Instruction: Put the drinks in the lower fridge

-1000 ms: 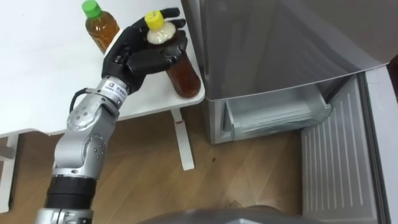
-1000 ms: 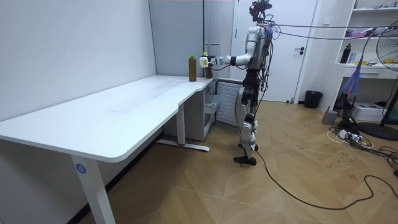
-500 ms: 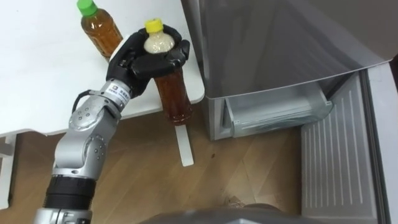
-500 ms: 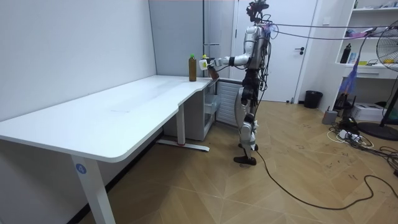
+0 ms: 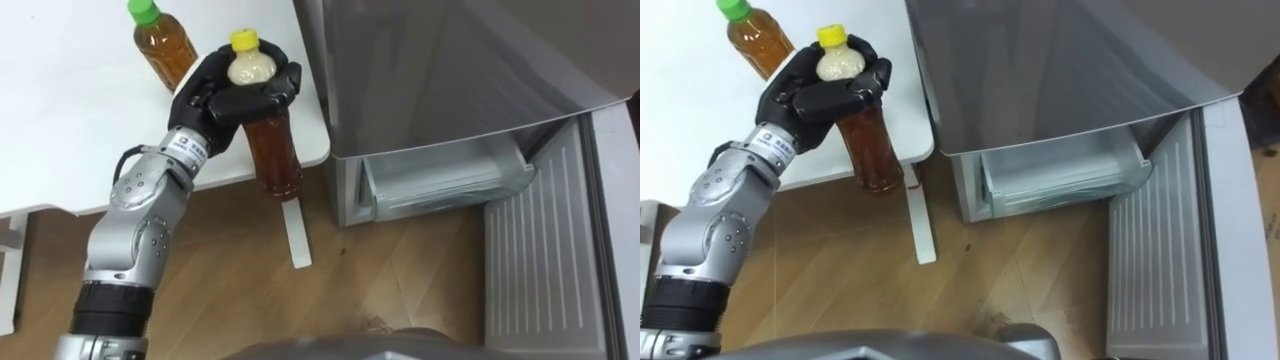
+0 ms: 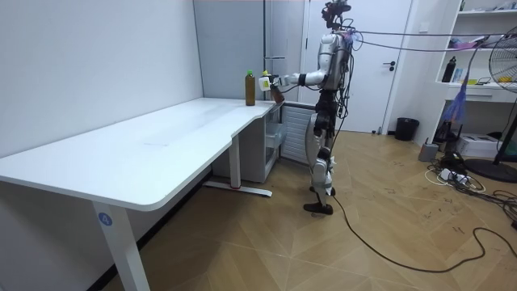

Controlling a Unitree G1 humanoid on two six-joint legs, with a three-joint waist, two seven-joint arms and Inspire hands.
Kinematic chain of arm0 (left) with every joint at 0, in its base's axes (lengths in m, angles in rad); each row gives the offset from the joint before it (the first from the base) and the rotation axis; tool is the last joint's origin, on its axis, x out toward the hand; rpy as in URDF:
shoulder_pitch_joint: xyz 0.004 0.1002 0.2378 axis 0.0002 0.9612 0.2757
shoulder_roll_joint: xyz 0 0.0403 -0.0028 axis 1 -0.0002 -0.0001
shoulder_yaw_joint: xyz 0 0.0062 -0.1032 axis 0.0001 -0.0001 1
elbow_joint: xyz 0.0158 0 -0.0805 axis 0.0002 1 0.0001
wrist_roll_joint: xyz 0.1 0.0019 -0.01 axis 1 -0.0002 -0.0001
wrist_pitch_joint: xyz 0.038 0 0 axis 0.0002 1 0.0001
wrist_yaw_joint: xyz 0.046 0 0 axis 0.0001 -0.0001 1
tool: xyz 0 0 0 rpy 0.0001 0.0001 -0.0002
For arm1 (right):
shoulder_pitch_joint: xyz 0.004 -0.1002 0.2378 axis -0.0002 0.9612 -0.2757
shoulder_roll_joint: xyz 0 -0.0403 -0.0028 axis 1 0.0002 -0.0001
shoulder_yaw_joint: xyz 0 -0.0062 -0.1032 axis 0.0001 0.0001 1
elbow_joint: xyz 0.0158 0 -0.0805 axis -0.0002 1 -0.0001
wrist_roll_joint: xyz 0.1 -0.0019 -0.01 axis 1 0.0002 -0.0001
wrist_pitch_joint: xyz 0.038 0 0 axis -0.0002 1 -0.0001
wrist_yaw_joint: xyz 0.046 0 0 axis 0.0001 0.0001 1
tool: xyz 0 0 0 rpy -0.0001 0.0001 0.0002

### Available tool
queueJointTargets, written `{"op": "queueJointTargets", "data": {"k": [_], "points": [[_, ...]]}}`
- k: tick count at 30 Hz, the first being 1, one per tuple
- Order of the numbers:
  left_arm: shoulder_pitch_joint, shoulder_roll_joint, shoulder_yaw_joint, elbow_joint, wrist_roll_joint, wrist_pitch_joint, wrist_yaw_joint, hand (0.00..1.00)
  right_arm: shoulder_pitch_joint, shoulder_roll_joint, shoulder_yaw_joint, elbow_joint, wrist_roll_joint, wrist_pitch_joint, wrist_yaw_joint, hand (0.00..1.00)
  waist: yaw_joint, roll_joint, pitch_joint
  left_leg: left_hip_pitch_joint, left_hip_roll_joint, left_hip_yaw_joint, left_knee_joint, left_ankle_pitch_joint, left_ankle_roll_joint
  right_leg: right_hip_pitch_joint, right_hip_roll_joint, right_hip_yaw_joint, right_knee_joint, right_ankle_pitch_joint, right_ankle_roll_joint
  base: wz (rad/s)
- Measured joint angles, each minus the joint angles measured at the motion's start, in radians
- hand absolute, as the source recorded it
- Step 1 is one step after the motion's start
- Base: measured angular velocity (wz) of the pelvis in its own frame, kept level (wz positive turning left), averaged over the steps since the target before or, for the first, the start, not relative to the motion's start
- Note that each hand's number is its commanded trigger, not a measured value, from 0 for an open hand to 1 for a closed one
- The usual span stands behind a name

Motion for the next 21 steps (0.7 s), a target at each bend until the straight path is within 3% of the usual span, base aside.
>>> {"op": "queueJointTargets", "data": {"k": [4,7,14,16,21], "points": [[0.000,-0.001,0.001,-0.045,0.001,0.000,0.018,1.00,0.000,0.005,0.000,-0.004,0.045,-0.001,-0.011,0.00,0.002,-0.029,-0.0047,-0.003,0.001,-0.003,0.006,0.000,0.000,0.001,0.001,-0.002,-0.001,0.000,-0.001,0.00],[0.000,-0.003,0.001,-0.087,0.002,0.000,0.025,1.00,0.004,0.007,0.000,-0.023,0.057,0.000,-0.028,0.00,0.005,-0.039,-0.0086,-0.003,0.001,-0.004,0.008,0.000,0.000,0.004,0.000,-0.005,-0.001,0.001,-0.001,0.00],[0.002,-0.034,-0.011,-0.128,0.034,0.000,0.036,1.00,0.000,0.002,0.005,-0.084,0.114,-0.001,-0.053,0.00,0.037,-0.012,-0.0054,-0.014,0.001,-0.017,0.010,0.000,0.000,0.001,-0.001,-0.023,-0.001,0.002,-0.002,0.06],[0.002,-0.044,-0.019,-0.129,0.034,0.000,0.035,1.00,0.000,-0.016,0.006,-0.088,0.146,-0.003,-0.067,0.00,0.063,-0.004,-0.0063,-0.016,0.001,-0.020,0.009,0.000,0.000,-0.001,-0.001,-0.026,-0.003,0.002,-0.002,0.04],[0.032,-0.066,-0.033,-0.130,0.008,-0.007,0.036,1.00,-0.018,-0.022,0.012,-0.094,0.160,-0.024,-0.102,0.00,0.086,-0.001,-0.0073,-0.015,-0.001,-0.026,0.009,0.000,0.000,0.002,-0.003,-0.033,-0.003,0.002,-0.002,0.03]]}}
